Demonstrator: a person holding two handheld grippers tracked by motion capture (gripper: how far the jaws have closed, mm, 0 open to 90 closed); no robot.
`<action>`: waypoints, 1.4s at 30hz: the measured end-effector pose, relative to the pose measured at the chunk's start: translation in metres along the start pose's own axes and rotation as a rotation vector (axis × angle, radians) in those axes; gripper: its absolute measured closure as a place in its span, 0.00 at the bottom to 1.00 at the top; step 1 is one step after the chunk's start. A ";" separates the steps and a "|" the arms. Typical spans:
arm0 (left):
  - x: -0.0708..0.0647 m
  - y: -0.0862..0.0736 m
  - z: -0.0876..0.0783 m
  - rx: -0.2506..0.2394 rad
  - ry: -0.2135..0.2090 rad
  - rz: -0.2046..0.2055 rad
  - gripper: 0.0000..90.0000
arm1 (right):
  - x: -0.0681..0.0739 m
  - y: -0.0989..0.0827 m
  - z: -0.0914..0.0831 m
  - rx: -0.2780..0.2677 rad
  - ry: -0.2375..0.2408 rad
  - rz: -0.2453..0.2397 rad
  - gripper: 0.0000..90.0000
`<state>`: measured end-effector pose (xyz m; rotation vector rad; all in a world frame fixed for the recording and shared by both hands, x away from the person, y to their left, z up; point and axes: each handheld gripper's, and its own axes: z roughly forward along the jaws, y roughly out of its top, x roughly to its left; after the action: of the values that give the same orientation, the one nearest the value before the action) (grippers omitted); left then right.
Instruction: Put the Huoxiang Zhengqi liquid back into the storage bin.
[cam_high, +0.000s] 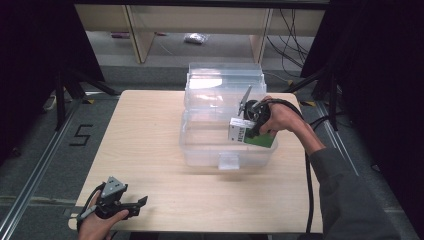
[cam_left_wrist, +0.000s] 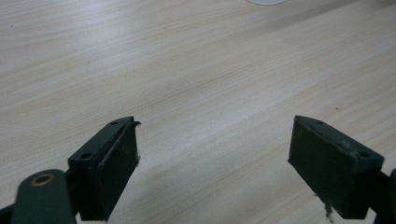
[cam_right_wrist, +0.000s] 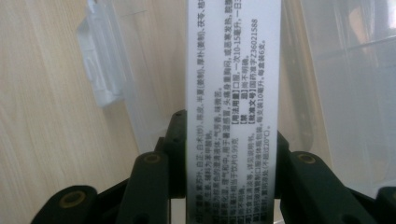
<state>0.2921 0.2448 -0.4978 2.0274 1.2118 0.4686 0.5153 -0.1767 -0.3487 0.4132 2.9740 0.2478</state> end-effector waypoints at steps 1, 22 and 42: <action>0.000 0.000 0.001 -0.006 -0.009 0.000 0.17 | -0.002 -0.001 0.005 -0.001 0.002 -0.008 0.72; 0.000 0.000 0.000 0.000 0.001 0.000 0.17 | -0.006 -0.009 0.038 0.018 0.034 -0.009 0.72; 0.001 0.000 -0.001 0.003 0.003 0.009 0.17 | -0.008 -0.007 0.062 0.057 0.041 -0.009 0.72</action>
<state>0.2922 0.2465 -0.4975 2.0365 1.2060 0.4743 0.5303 -0.1765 -0.4097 0.4059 3.0279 0.1733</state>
